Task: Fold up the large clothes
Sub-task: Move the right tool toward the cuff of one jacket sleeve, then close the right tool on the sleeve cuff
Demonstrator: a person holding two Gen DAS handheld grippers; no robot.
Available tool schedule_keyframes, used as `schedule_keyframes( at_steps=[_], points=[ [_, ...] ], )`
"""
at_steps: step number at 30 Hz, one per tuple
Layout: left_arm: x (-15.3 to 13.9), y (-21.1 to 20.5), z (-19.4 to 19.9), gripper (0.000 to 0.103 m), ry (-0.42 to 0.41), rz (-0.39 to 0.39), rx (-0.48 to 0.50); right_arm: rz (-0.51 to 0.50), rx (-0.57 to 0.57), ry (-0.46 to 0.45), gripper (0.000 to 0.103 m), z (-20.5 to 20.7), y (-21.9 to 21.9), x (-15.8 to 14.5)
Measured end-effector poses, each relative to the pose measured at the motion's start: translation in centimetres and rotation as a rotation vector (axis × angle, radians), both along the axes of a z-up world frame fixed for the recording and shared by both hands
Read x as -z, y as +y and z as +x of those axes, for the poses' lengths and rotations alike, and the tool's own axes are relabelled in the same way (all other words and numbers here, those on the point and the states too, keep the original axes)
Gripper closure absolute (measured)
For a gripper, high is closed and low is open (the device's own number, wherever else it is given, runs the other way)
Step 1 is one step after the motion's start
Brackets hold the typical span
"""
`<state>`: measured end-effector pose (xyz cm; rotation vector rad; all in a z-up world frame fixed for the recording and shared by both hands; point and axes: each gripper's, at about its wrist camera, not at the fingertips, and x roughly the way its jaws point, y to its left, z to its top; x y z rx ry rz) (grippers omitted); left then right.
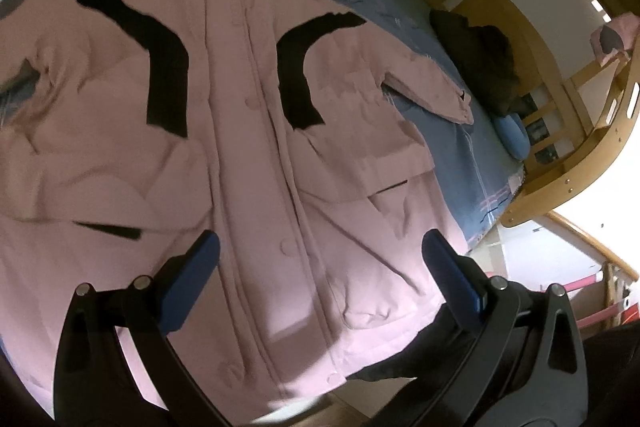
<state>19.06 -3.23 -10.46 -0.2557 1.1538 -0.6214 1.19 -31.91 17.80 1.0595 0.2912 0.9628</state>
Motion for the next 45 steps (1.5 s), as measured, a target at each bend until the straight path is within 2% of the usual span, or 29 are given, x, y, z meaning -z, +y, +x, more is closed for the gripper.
schedule_keyframes(
  at_steps=[4,5,7,8,9,10,12,13,14,15,16,17,19,22,25,26,30,36,39,43,45],
  points=[
    [0.2,1.7,0.3,0.002,0.027,-0.052,-0.062,-0.095,0.139,0.059,0.001,2.0,-1.8,2.2],
    [0.2,2.3,0.3,0.002,0.028,-0.051,-0.088,-0.152,0.204,0.079,0.001,2.7,-2.4,2.9],
    [0.0,3.7,0.1,0.002,0.003,-0.020,-0.147,-0.366,0.393,0.141,0.001,5.0,-3.7,5.2],
    [-0.1,4.1,-0.1,0.002,-0.012,0.016,-0.168,-0.441,0.468,0.199,0.001,6.2,-4.6,6.8],
    [-0.4,4.5,-0.2,0.002,-0.029,0.054,-0.185,-0.512,0.576,0.305,0.001,8.0,-6.5,9.7],
    [-0.7,5.0,-0.4,0.002,-0.051,0.083,-0.202,-0.536,0.633,0.379,0.001,9.2,-8.1,12.0],
    [-1.5,5.8,-0.7,0.002,-0.097,0.123,-0.238,-0.557,0.677,0.530,0.001,12.1,-12.2,17.8],
    [-1.8,6.2,-0.7,0.002,-0.115,0.131,-0.250,-0.539,0.666,0.636,0.001,13.3,-14.5,20.6],
    [-2.3,6.4,-0.8,0.002,-0.140,0.144,-0.264,-0.475,0.639,0.735,0.001,14.1,-16.6,22.9],
    [-2.8,6.7,-0.9,0.002,-0.165,0.162,-0.275,-0.306,0.590,0.824,0.001,14.4,-19.3,25.7],
    [-3.0,6.8,-0.8,0.002,-0.177,0.175,-0.280,-0.134,0.560,0.876,0.001,14.2,-21.4,28.2],
    [-3.2,6.8,-0.8,0.002,-0.188,0.184,-0.282,-0.029,0.561,0.924,0.001,13.8,-23.1,30.1],
    [-3.5,6.8,-0.6,0.002,-0.191,0.169,-0.283,0.015,0.601,0.988,0.001,13.5,-24.8,31.4],
    [-3.5,6.4,-0.2,0.002,-0.179,0.141,-0.266,-0.009,0.629,0.993,0.001,14.9,-27.1,31.9],
    [-3.3,5.3,-0.2,0.002,-0.174,0.124,-0.223,-0.096,0.617,0.920,0.001,17.3,-28.8,31.8],
    [-3.3,4.9,-0.3,0.002,-0.178,0.131,-0.218,-0.131,0.627,0.922,0.001,18.0,-29.5,32.2],
    [-3.0,3.8,-0.6,0.002,-0.201,0.156,-0.205,-0.165,0.739,0.920,0.001,19.8,-32.5,34.4],
    [-1.4,3.5,0.6,0.002,-0.150,0.179,-0.218,-0.157,0.816,0.982,0.001,21.8,-34.9,37.6],
    [-1.1,3.2,0.9,0.002,-0.158,0.182,-0.211,-0.155,0.852,1.007,0.010,22.6,-36.2,39.2],
    [-0.7,2.3,1.2,0.002,-0.182,0.194,-0.194,-0.120,0.891,0.970,0.011,23.7,-37.7,39.5],
    [-0.5,2.1,1.5,0.002,-0.181,0.206,-0.197,-0.115,0.896,0.953,0.018,24.6,-38.2,39.8]
  ],
)
